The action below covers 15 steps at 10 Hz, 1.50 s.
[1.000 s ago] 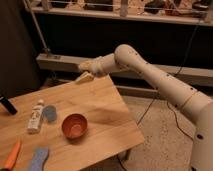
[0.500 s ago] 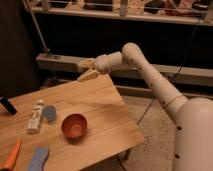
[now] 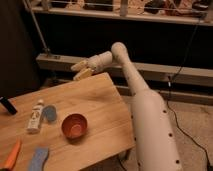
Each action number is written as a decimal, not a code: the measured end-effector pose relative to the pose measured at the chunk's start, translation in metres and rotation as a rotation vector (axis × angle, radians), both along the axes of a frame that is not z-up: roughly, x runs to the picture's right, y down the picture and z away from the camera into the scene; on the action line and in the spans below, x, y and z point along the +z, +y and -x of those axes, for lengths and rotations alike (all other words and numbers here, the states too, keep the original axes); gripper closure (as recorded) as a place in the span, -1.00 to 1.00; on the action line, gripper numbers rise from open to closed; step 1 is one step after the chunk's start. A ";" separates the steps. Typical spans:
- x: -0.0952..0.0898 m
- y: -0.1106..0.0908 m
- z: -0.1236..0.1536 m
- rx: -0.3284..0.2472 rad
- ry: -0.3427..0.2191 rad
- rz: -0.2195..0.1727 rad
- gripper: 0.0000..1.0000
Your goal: Place the eraser in the ceramic cup
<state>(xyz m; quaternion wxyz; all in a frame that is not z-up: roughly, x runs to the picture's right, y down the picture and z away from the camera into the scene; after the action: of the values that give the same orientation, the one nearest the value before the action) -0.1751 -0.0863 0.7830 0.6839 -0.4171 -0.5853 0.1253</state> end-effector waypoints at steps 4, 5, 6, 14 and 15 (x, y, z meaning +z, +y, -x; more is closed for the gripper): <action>0.005 -0.021 0.010 -0.007 0.002 -0.040 -0.30; 0.006 -0.021 0.007 -0.003 0.006 -0.041 -0.30; 0.005 -0.022 0.008 -0.004 0.005 -0.042 -0.30; 0.006 -0.021 0.010 -0.008 0.006 -0.042 -0.30; 0.006 -0.021 0.010 -0.008 0.006 -0.042 -0.30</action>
<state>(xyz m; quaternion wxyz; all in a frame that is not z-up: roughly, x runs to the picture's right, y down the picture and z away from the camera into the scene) -0.1853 -0.1068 0.7887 0.6948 -0.4047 -0.5840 0.1115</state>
